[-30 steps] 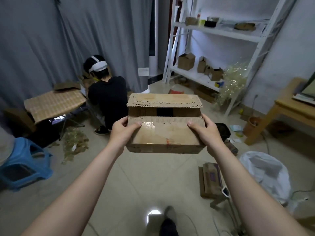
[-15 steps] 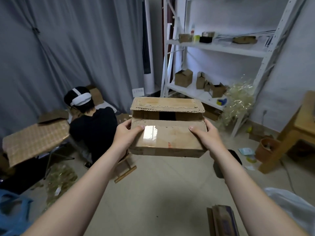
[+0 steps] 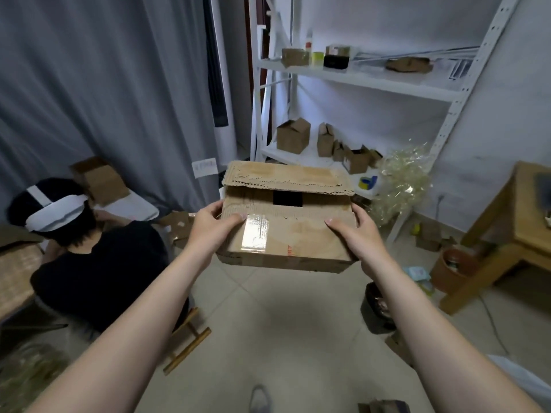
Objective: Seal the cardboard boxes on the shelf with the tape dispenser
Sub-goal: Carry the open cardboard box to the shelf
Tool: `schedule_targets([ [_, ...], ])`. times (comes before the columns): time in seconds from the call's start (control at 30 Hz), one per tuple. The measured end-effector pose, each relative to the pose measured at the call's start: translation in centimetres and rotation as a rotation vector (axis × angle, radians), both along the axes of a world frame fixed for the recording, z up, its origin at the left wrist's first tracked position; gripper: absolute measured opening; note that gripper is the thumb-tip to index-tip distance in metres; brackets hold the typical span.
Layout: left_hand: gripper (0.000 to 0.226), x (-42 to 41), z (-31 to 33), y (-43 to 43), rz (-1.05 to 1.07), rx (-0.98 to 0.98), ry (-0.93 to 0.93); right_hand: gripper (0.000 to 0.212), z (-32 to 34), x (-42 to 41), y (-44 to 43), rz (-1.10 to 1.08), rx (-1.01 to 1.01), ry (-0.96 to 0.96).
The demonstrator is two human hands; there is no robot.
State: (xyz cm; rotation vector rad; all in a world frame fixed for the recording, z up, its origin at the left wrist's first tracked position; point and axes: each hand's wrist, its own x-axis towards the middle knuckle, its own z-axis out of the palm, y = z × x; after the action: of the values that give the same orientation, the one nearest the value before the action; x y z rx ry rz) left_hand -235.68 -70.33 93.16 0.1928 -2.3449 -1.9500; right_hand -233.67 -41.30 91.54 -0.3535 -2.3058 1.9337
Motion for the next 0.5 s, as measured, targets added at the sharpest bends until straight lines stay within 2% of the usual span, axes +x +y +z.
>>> schedule_targets([
  [0.2,0.036,-14.4,-0.9,-1.9,-0.051,0.03,-0.076,0.071,0.1,-12.5,-2.8,-0.073,0.02,-0.046],
  [0.5,0.055,-29.7,0.3,-2.9,-0.118,0.073,-0.08,0.068,1.1,-26.3,-3.6,-0.134,-0.002,-0.064],
])
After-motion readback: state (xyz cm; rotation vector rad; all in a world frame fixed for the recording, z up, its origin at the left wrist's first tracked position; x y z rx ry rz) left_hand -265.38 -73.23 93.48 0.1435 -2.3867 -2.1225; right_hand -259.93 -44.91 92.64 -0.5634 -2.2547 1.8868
